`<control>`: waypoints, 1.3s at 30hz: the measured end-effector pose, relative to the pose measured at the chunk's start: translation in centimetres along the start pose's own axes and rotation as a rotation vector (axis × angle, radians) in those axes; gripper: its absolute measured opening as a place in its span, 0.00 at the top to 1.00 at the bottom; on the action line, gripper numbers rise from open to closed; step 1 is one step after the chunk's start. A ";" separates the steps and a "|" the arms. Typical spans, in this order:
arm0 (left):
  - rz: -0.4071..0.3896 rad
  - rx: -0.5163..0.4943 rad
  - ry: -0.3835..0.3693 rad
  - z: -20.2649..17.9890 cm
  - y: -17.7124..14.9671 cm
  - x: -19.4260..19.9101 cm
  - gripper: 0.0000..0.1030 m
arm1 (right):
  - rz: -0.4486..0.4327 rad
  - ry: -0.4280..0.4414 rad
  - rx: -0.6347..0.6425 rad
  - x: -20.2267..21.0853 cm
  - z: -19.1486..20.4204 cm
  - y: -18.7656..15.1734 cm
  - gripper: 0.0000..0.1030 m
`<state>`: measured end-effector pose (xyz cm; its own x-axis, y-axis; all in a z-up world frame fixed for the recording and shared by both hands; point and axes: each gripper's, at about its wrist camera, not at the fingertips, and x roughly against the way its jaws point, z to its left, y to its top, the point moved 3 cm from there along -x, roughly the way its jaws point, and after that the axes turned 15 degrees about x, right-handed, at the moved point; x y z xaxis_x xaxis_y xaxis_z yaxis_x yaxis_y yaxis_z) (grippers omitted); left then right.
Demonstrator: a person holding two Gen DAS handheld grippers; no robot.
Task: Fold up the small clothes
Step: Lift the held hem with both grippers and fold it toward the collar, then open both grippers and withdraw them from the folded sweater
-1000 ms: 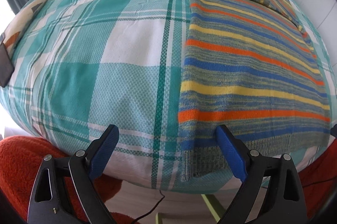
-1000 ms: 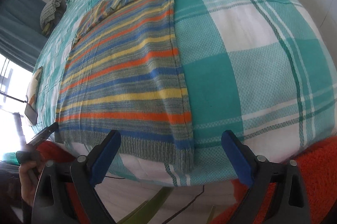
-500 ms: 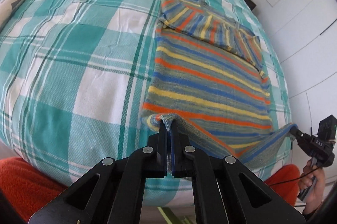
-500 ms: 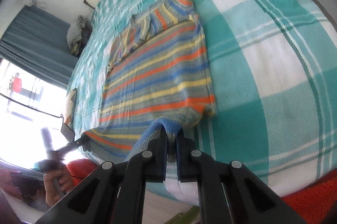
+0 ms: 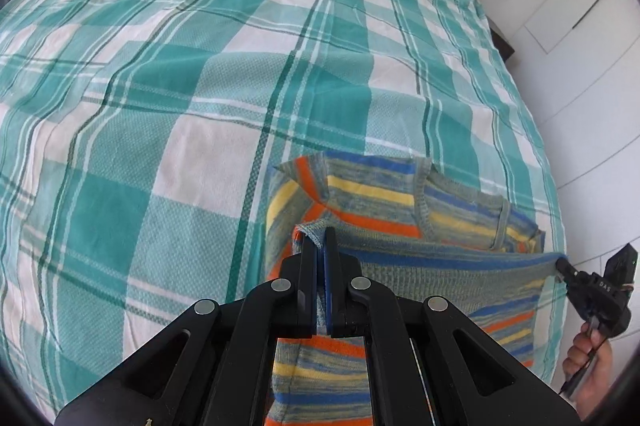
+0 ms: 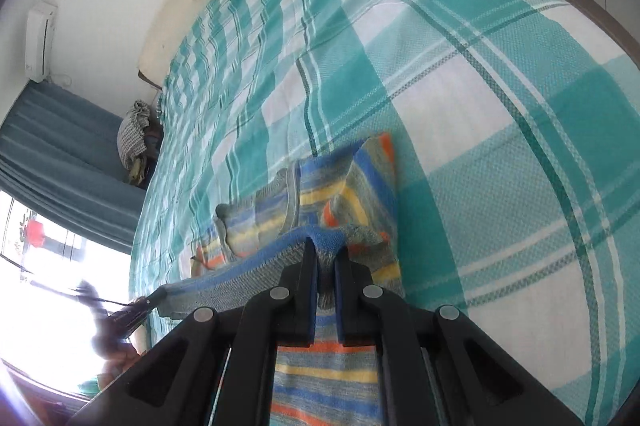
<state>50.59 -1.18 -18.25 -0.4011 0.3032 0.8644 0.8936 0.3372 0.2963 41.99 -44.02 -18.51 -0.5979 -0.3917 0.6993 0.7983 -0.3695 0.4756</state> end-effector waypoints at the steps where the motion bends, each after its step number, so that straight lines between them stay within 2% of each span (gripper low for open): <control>1: 0.007 0.011 0.005 -0.2 0.7 -0.9 0.98 | 0.009 0.000 -0.014 -1.0 -0.5 0.8 0.93; 3: 0.020 0.056 0.011 -0.1 2.2 -2.6 0.94 | 0.012 0.025 -0.069 -3.0 -1.9 2.2 0.92; 4: 0.007 0.095 0.008 0.2 3.1 -3.1 0.90 | -0.006 0.059 -0.104 -3.8 -2.7 2.7 0.88; 5: -0.014 0.137 -0.005 0.6 4.1 -3.2 0.81 | -0.040 0.082 -0.146 -4.3 -3.5 3.1 0.83; 6: -0.042 0.182 -0.022 1.0 5.1 -3.1 0.76 | -0.072 0.101 -0.188 -4.5 -4.2 3.4 0.71; 8: -0.106 0.242 -0.021 1.9 6.3 -1.9 0.60 | -0.138 0.124 -0.253 -4.3 -5.2 3.9 0.59; 10: -0.147 0.236 -0.022 2.2 6.6 -0.5 0.53 | -0.183 0.117 -0.238 -3.3 -5.2 4.5 0.59; 12: -0.142 0.170 -0.020 2.0 5.6 0.6 0.51 | -0.154 0.088 -0.140 -2.4 -4.0 4.8 0.59; 13: -0.116 0.122 -0.027 1.8 4.7 1.0 0.51 | -0.121 0.083 -0.083 -2.2 -3.1 4.8 0.59; 15: -0.015 0.004 -0.056 0.9 2.2 0.8 0.49 | -0.029 0.115 0.035 -2.3 -0.8 4.1 0.59; 16: 0.067 -0.057 -0.086 0.3 0.5 0.2 0.45 | 0.020 0.133 0.087 -2.7 0.3 3.3 0.59; 17: 0.181 -0.120 -0.132 -0.6 -1.3 -0.8 0.39 | 0.058 0.149 0.132 -2.9 1.3 2.5 0.59; 19: 0.397 -0.219 -0.204 -2.2 -4.9 -3.4 0.36 | 0.134 0.165 0.192 -3.8 2.6 0.3 0.59; 20: 0.398 -0.267 -0.180 -3.0 -5.9 -4.4 0.36 | 0.166 0.165 0.202 -4.4 3.0 -0.8 0.59; 21: 0.352 -0.300 -0.139 -3.6 -5.8 -5.3 0.37 | 0.187 0.159 0.206 -5.0 3.2 -1.9 0.59; 22: 0.303 -0.284 -0.117 -4.1 -4.8 -6.2 0.39 | 0.200 0.147 0.214 -5.5 3.3 -2.7 0.59; 24: 0.197 -0.134 -0.135 -4.2 -1.1 -7.0 0.39 | 0.205 0.128 0.213 -6.1 3.4 -4.2 0.59; 26: 0.056 0.059 -0.134 -3.1 2.6 -6.2 0.40 | 0.189 0.130 0.183 -5.9 3.2 -5.3 0.59; 28: -0.023 0.173 -0.131 -1.6 4.2 -5.0 0.40 | 0.169 0.116 0.168 -4.9 2.8 -6.2 0.59; 29: -0.032 0.174 -0.126 -1.2 4.1 -4.3 0.40 | 0.161 0.110 0.170 -4.2 2.7 -6.5 0.59; 31: -0.063 0.080 -0.122 -1.3 2.6 -2.4 0.40 | 0.151 0.098 0.210 -2.8 2.9 -7.2 0.59; 33: -0.087 -0.061 -0.111 -1.6 -0.9 -0.6 0.39 | 0.162 0.086 0.299 -1.9 3.6 -8.2 0.57; 34: -0.069 -0.132 -0.105 -1.4 -3.1 -0.2 0.38 | 0.180 0.076 0.348 -1.8 4.0 -9.0 0.57; 36: -0.018 -0.228 -0.020 -0.2 -7.5 -0.2 0.38 | 0.239 0.021 0.403 -2.0 3.3 -11.1 0.57; 37: -0.011 -0.237 0.028 0.8 -9.4 -0.1 0.38 | 0.269 -0.026 0.398 -2.2 2.6 -12.1 0.59; 38: -0.008 -0.229 0.047 1.8 -11.1 0.3 0.38 | 0.273 -0.041 0.389 -1.8 1.9 -13.1 0.64; 39: -0.007 -0.210 0.042 2.9 -12.8 1.0 0.37 | 0.256 -0.048 0.391 -1.0 1.5 -13.9 0.64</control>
<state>38.17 -2.66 -22.39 -0.4023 0.2631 0.8769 0.9151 0.1443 0.3765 31.63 -37.23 -25.02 -0.3815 -0.3863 0.8398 0.8923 0.0831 0.4436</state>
